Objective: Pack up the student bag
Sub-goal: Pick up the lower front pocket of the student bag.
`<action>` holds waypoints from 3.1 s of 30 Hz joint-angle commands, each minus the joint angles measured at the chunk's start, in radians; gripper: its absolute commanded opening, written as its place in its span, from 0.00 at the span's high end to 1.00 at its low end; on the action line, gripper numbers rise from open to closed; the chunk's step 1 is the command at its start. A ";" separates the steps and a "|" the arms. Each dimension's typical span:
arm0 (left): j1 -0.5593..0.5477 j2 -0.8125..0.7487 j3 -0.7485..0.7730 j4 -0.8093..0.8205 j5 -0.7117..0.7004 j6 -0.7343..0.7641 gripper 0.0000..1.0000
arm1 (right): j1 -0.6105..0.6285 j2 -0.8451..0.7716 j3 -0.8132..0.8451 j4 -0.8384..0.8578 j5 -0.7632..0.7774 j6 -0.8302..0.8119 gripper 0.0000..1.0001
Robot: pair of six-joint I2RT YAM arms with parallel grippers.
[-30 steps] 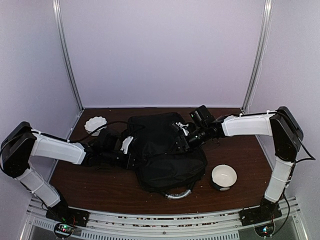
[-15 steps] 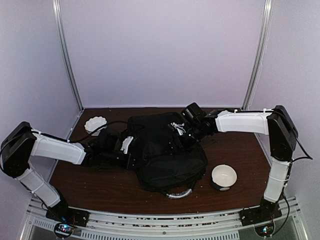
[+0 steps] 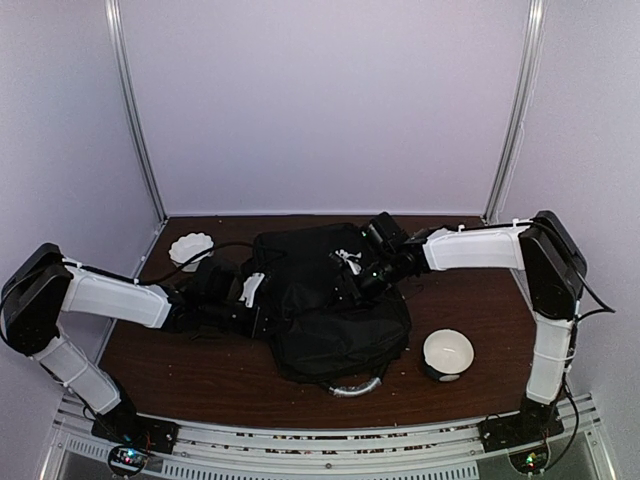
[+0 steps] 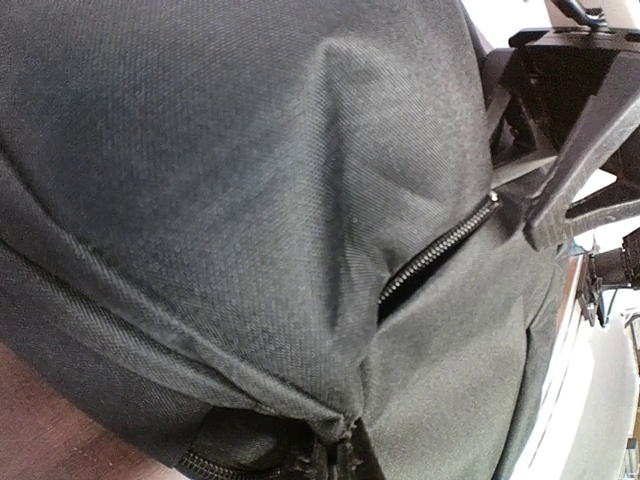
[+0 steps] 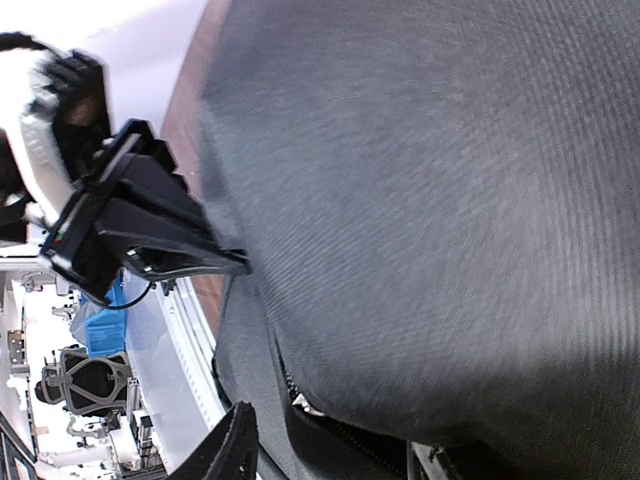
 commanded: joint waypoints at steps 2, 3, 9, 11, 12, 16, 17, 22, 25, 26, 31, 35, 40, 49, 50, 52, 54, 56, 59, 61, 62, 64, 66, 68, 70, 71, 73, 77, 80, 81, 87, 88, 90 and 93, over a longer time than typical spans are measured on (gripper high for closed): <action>-0.008 -0.012 0.023 0.089 0.024 0.002 1.00 | 0.016 -0.100 -0.047 0.219 -0.095 0.034 0.51; -0.008 -0.011 0.023 0.091 0.026 0.001 1.00 | 0.016 -0.107 -0.043 0.216 -0.095 0.036 0.52; -0.008 -0.024 0.011 0.094 0.022 0.001 1.00 | 0.006 -0.146 -0.072 0.199 -0.091 0.054 0.54; -0.009 -0.030 0.004 0.095 0.017 0.001 1.00 | -0.005 -0.172 -0.089 0.195 -0.081 0.049 0.54; -0.009 -0.032 0.001 0.098 0.017 0.000 1.00 | -0.012 -0.184 -0.094 0.189 -0.076 0.046 0.54; -0.008 -0.030 -0.007 0.111 0.018 -0.006 1.00 | -0.037 -0.225 -0.099 0.180 -0.056 0.042 0.53; -0.008 -0.029 -0.008 0.113 0.019 -0.006 1.00 | -0.039 -0.227 -0.096 0.182 -0.056 0.042 0.52; -0.008 -0.017 0.012 0.110 0.030 0.000 1.00 | -0.038 -0.176 -0.068 0.186 -0.075 0.052 0.50; -0.008 -0.019 0.018 0.101 0.031 0.004 1.00 | -0.038 -0.165 -0.068 0.183 -0.073 0.050 0.51; -0.008 -0.022 0.020 0.095 0.029 0.005 1.00 | -0.039 -0.168 -0.068 0.167 -0.057 0.038 0.51; -0.008 -0.025 0.025 0.085 0.026 0.010 1.00 | -0.038 -0.151 -0.018 0.014 0.061 -0.080 0.53; -0.008 -0.020 0.027 0.092 0.029 0.006 1.00 | -0.038 -0.100 0.018 -0.014 0.049 -0.100 0.54; -0.008 -0.030 0.021 0.092 0.028 0.005 1.00 | -0.037 -0.055 0.035 -0.029 0.053 -0.110 0.55; -0.009 -0.019 0.021 0.102 0.033 0.005 1.00 | -0.035 -0.005 0.055 -0.032 0.040 -0.113 0.54; -0.009 -0.016 0.020 0.104 0.034 0.006 1.00 | -0.035 0.000 0.056 -0.032 0.035 -0.113 0.54; -0.009 -0.013 0.019 0.108 0.035 0.005 1.00 | -0.034 0.012 0.058 -0.027 0.032 -0.111 0.54; -0.008 -0.013 0.018 0.111 0.035 0.003 1.00 | -0.034 0.026 0.063 -0.023 0.029 -0.106 0.55; -0.009 -0.013 0.017 0.113 0.037 0.003 1.00 | -0.034 0.040 0.074 -0.026 0.026 -0.102 0.55; -0.009 -0.017 0.015 0.112 0.037 0.001 1.00 | -0.029 0.057 0.091 -0.041 0.044 -0.096 0.56; -0.008 -0.022 0.014 0.113 0.038 0.000 1.00 | -0.023 0.070 0.111 -0.068 0.085 -0.099 0.57; -0.009 -0.024 0.014 0.113 0.038 0.000 1.00 | -0.019 0.076 0.121 -0.086 0.114 -0.100 0.58; -0.009 -0.028 0.016 0.109 0.038 -0.002 1.00 | -0.012 0.092 0.141 -0.121 0.186 -0.093 0.59; -0.010 -0.034 0.019 0.103 0.038 -0.001 1.00 | -0.004 0.109 0.149 -0.140 0.225 -0.081 0.61; -0.009 -0.041 0.020 0.099 0.037 0.001 1.00 | 0.011 0.123 0.152 -0.157 0.250 -0.078 0.62; -0.009 -0.049 0.020 0.093 0.033 0.002 1.00 | 0.028 0.130 0.152 -0.172 0.283 -0.078 0.62; -0.009 -0.052 0.021 0.089 0.030 0.001 1.00 | 0.037 0.131 0.152 -0.176 0.307 -0.078 0.63; -0.011 -0.063 0.023 0.082 0.027 0.000 1.00 | 0.050 0.142 0.158 -0.186 0.341 -0.078 0.63; -0.023 -0.096 0.031 0.073 0.031 0.005 1.00 | 0.062 0.179 0.180 -0.216 0.385 -0.079 0.64; -0.036 -0.119 0.029 0.083 0.033 0.013 1.00 | 0.065 0.206 0.180 -0.225 0.423 -0.085 0.70; -0.038 -0.122 0.028 0.087 0.035 0.014 1.00 | 0.066 0.218 0.181 -0.229 0.436 -0.086 0.71; -0.044 -0.119 0.019 0.116 0.041 0.015 1.00 | 0.068 0.265 0.178 -0.244 0.492 -0.092 0.87; -0.044 -0.120 0.017 0.119 0.041 0.014 1.00 | 0.066 0.266 0.182 -0.247 0.496 -0.093 0.91; -0.044 -0.119 0.011 0.119 0.036 0.017 1.00 | 0.064 0.246 0.186 -0.251 0.503 -0.097 1.00; -0.044 -0.116 0.004 0.113 0.024 0.024 1.00 | 0.048 0.176 0.176 -0.229 0.476 -0.086 1.00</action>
